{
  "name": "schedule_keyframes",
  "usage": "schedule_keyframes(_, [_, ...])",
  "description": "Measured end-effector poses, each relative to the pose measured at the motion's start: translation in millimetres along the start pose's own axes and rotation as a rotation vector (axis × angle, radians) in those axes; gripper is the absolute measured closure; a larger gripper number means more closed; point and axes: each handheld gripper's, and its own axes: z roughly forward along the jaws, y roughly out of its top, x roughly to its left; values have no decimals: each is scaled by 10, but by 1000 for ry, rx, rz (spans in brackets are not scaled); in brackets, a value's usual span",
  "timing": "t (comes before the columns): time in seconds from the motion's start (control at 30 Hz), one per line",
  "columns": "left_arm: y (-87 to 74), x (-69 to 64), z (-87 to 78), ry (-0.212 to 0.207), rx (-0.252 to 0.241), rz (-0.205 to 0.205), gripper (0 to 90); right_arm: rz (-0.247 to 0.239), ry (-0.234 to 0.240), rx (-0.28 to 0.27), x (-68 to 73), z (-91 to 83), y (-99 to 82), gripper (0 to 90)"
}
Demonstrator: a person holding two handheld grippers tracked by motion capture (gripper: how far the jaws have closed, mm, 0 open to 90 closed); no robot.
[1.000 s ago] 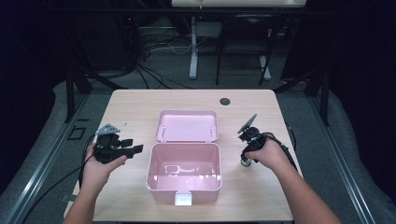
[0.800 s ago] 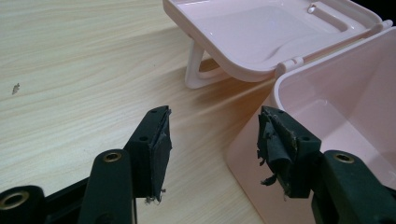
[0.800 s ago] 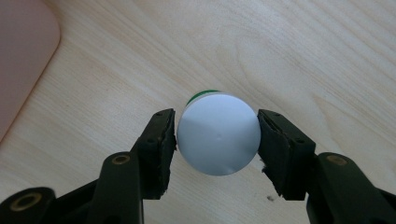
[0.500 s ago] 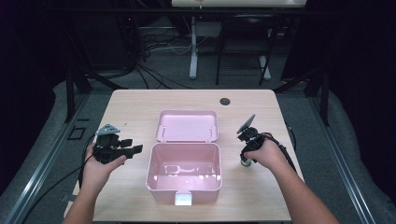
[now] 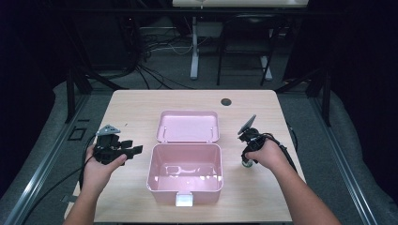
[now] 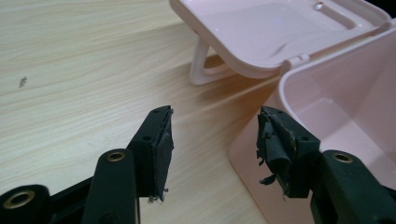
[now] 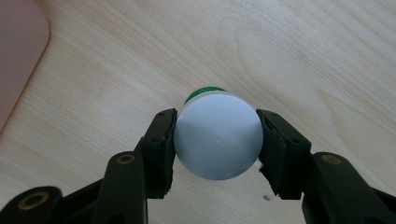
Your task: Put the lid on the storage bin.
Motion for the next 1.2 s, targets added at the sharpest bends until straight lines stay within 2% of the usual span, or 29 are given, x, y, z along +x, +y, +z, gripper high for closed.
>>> schedule_keyframes(0.07, [-4, -7, -3, -7, 0, 11, 450, 7, 3, -15, 4, 13, -2, 500])
schedule_keyframes(0.1, [-4, -7, -3, 1, 2, 18, 465, 5, -5, 17, 5, -11, 8, 500])
schedule_keyframes(0.13, [-5, -4, -7, 20, 10, 26, 473, 10, 1, 10, 4, -4, 6, 501])
schedule_keyframes(0.23, [-6, 0, -7, 26, 4, 25, 476, 11, -5, 16, 5, -9, 7, 501])
schedule_keyframes(0.3, [-5, 4, -14, 32, 2, 32, 478, 7, -1, -12, -2, 3, 1, 501])
schedule_keyframes(0.33, [-4, 2, -18, 36, 1, 33, 478, 8, -1, 5, -5, -15, 5, 501])
schedule_keyframes(0.5, [1, 3, -30, 33, -5, 34, 483, 13, 7, 8, -12, -47, -2, 501])
schedule_keyframes(0.53, [2, 6, -32, 30, -4, 36, 484, 13, 5, -9, -9, -41, -7, 501])
schedule_keyframes(0.6, [3, 6, -34, 27, -4, 36, 494, -2, -1, 7, -4, -74, -2, 501])
schedule_keyframes(0.7, [3, 6, -35, 28, -3, 35, 494, -5, 2, -9, 23, -119, -1, 502])
schedule_keyframes(0.73, [4, 4, -40, 30, 1, 39, 497, -24, -6, 10, 34, -177, 12, 501])
schedule_keyframes(0.87, [5, 1, -46, 32, 5, 45, 505, -38, -9, -5, 62, -244, 19, 502])
schedule_keyframes(0.9, [6, 1, -48, 31, 7, 49, 511, -40, -12, 12, 76, -286, 29, 501])
schedule_keyframes(1.2, [5, -6, -46, 34, 11, 47, 518, -89, -11, -12, 228, -512, 78, 501])
